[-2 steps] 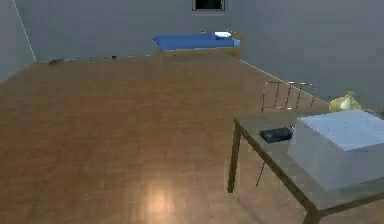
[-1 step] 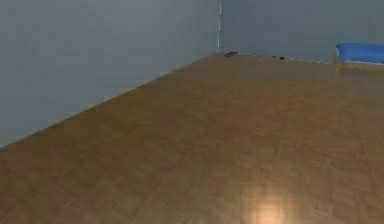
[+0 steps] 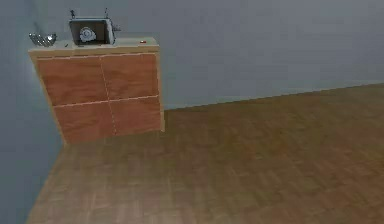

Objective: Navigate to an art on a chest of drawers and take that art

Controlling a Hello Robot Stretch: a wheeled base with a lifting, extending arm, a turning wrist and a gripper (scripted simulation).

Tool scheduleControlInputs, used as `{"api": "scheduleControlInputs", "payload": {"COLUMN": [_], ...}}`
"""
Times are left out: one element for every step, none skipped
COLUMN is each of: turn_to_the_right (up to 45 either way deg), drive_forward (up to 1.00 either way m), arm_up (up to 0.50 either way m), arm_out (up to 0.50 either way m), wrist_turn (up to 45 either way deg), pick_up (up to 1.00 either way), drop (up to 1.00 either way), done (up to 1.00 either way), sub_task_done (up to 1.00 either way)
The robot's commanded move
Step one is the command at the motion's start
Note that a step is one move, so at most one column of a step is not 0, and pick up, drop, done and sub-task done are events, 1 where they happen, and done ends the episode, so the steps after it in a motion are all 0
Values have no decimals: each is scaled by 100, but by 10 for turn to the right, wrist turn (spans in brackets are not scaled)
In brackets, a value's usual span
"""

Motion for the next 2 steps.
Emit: {"api": "scheduleControlInputs", "payload": {"turn_to_the_right": [-150,0], "drive_forward": [0,100], "arm_up": [0,0], "arm_out": [0,0], "wrist_turn": [0,0], "pick_up": [0,0], "drop": [0,0], "done": [0,0], "sub_task_done": [0,0]}}
